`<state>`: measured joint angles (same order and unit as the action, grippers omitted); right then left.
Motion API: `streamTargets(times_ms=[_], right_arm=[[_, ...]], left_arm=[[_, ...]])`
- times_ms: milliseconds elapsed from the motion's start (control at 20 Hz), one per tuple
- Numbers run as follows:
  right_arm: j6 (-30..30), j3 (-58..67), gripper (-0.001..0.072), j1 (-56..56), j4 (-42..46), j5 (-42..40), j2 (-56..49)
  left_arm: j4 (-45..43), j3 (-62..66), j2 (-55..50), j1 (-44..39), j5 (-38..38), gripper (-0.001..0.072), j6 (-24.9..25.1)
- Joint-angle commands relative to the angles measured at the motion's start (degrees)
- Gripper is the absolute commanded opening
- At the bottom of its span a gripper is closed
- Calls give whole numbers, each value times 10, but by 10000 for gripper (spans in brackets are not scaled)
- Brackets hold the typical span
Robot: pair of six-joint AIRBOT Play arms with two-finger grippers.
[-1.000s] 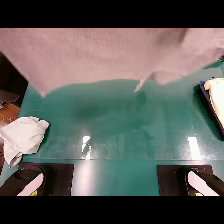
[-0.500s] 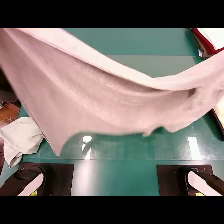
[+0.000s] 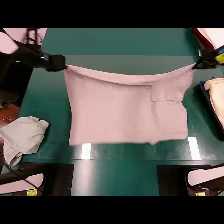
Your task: Fold the shirts.
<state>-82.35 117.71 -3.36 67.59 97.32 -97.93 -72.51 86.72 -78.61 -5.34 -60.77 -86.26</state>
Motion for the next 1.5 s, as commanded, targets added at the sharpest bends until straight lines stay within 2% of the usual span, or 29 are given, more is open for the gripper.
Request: streamTargets(times_ms=[0,150,300,500,700,950,1150,1200,1250,1300,1350,1450], right_arm=[[7,0,11,1,0,-119,-81],[14,0,11,2,0,-235,-102],[21,0,11,2,1,-299,-111],[53,-69,11,5,6,-304,-95],[55,-198,11,34,87,-310,-36],[55,-328,14,59,104,-343,33],[55,-375,16,58,101,-341,74],[55,-383,23,58,100,-341,87],[55,-389,143,58,101,-342,100],[55,-390,381,55,100,-339,109],[54,-390,472,52,100,-328,120],[55,-390,473,37,99,-287,144]], left_arm=[[-5,-9,-79,0,172,27,13],[-6,-9,-104,0,256,27,47],[-8,-9,-119,0,289,27,73],[-39,-10,-128,0,248,27,103],[-113,-22,-128,0,179,27,103],[-118,-58,-128,0,171,28,102],[-118,-59,-128,0,142,33,101],[-118,-59,-128,0,131,219,99],[-118,-58,-128,0,115,529,95],[-118,-54,-128,0,94,623,95],[-122,-47,-127,0,66,610,96],[-128,-29,-119,12,0,609,95]])
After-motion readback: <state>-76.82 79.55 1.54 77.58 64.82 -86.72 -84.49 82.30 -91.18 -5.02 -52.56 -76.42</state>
